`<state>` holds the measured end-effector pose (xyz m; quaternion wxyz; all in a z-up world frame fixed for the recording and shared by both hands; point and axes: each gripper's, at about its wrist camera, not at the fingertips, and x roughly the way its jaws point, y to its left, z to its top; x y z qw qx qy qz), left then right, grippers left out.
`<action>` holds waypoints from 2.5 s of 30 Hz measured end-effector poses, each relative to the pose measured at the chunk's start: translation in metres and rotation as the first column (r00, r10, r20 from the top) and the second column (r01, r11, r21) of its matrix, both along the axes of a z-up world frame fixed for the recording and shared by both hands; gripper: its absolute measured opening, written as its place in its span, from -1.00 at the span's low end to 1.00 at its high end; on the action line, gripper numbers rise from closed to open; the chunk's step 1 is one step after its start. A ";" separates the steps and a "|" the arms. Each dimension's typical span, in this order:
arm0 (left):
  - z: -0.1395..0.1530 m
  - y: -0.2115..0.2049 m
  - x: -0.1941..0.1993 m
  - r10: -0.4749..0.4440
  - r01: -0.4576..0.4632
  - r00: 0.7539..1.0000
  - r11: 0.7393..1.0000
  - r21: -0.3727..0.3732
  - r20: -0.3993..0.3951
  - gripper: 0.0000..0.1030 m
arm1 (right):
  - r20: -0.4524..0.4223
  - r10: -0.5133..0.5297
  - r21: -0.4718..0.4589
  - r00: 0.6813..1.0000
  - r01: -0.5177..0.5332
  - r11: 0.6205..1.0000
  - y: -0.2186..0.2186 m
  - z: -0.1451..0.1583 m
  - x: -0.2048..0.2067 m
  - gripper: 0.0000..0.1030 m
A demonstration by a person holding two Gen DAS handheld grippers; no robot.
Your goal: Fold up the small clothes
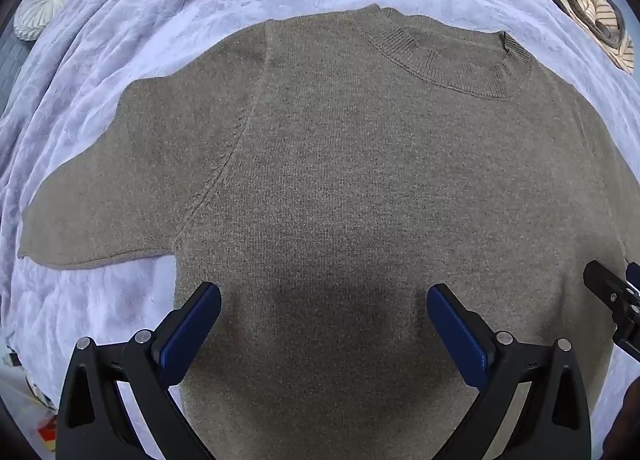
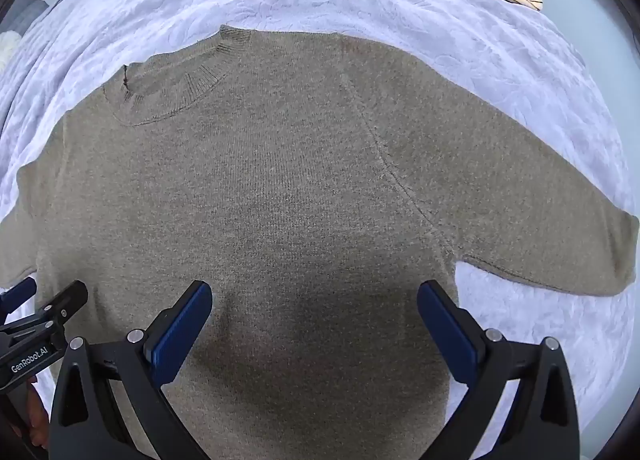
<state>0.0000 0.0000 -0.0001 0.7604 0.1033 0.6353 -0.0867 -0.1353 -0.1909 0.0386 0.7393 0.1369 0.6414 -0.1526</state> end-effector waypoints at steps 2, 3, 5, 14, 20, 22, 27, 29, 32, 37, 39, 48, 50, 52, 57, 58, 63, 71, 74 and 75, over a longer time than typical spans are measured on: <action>-0.001 0.000 0.000 0.000 0.000 1.000 1.000 0.000 -0.001 1.00 | 0.000 0.000 0.000 1.000 0.000 1.000 -0.001 0.000 0.002 0.98; -0.001 0.000 0.000 0.000 0.000 1.000 1.000 0.000 -0.001 1.00 | 0.001 0.001 0.000 1.000 -0.001 1.000 -0.001 0.000 0.001 0.98; -0.001 0.000 0.000 0.000 0.000 1.000 1.000 0.000 0.000 1.00 | 0.000 0.000 0.001 1.000 0.000 1.000 -0.001 -0.001 0.000 0.98; 0.000 0.000 -0.001 0.000 0.000 1.000 1.000 0.000 0.002 1.00 | -0.001 0.006 0.001 1.000 -0.006 1.000 0.000 -0.003 0.001 0.98; -0.001 0.000 -0.001 -0.002 0.002 1.000 1.000 0.000 0.003 1.00 | -0.001 0.008 0.000 1.000 -0.008 1.000 0.001 -0.003 0.001 0.98; -0.001 0.000 -0.001 -0.001 0.001 1.000 1.000 -0.001 0.004 1.00 | -0.001 0.007 0.001 1.000 -0.007 1.000 0.001 -0.003 -0.001 0.98; 0.000 0.002 0.000 -0.001 0.001 1.000 1.000 -0.001 0.006 1.00 | 0.000 0.006 0.000 1.000 -0.006 1.000 0.001 -0.003 -0.001 0.98; 0.000 0.003 0.000 0.000 0.000 1.000 1.000 -0.003 0.005 1.00 | -0.001 0.006 0.001 1.000 -0.006 1.000 0.001 -0.003 -0.001 0.98; -0.001 0.005 0.000 0.001 -0.001 1.000 1.000 -0.004 0.005 1.00 | -0.001 0.007 0.000 1.000 -0.007 1.000 0.002 -0.003 -0.002 0.98; -0.002 0.009 -0.002 0.003 -0.003 1.000 1.000 -0.007 0.007 1.00 | -0.003 0.008 -0.001 1.000 -0.008 1.000 0.001 -0.003 -0.001 0.98; -0.002 0.010 0.000 0.004 -0.004 1.000 1.000 -0.010 0.006 1.00 | -0.003 0.009 -0.002 1.000 -0.009 1.000 0.001 -0.003 -0.002 0.98; 0.000 0.011 -0.001 0.004 -0.004 1.000 1.000 -0.023 0.011 1.00 | -0.004 0.010 -0.006 1.000 -0.010 1.000 0.003 -0.002 -0.002 0.98; 0.000 0.012 -0.001 0.005 -0.005 1.000 1.000 -0.026 0.013 1.00 | -0.004 0.014 -0.008 1.000 -0.014 1.000 0.007 -0.001 -0.001 0.98; 0.000 0.013 -0.001 0.006 -0.005 1.000 1.000 -0.030 0.017 1.00 | -0.004 0.018 -0.010 1.000 -0.018 1.000 0.010 -0.001 -0.001 0.98; 0.000 0.018 -0.001 0.010 -0.010 1.000 1.000 -0.020 0.023 1.00 | -0.004 0.019 -0.014 1.000 -0.019 1.000 0.015 -0.002 -0.001 0.98; 0.001 0.019 -0.001 0.011 -0.010 1.000 0.999 -0.033 0.030 1.00 | -0.004 0.019 -0.014 1.000 -0.019 1.000 0.016 -0.002 -0.001 0.98; 0.003 0.025 -0.001 0.014 -0.010 0.998 0.997 -0.077 0.058 1.00 | -0.005 0.021 -0.019 1.000 -0.022 1.000 0.019 -0.002 -0.001 0.98; 0.009 0.033 -0.002 0.019 -0.010 0.996 0.995 -0.102 0.084 1.00 | -0.008 0.025 -0.022 1.000 -0.025 0.999 0.023 -0.002 -0.002 0.99; 0.012 0.035 -0.001 0.021 -0.013 0.996 0.995 -0.103 0.081 1.00 | -0.008 0.029 -0.026 1.000 -0.030 0.999 0.025 -0.001 -0.001 0.98; 0.010 0.037 0.000 0.020 -0.014 0.997 0.996 -0.088 0.070 1.00 | -0.007 0.032 -0.028 0.999 -0.032 0.999 0.026 -0.001 0.000 0.98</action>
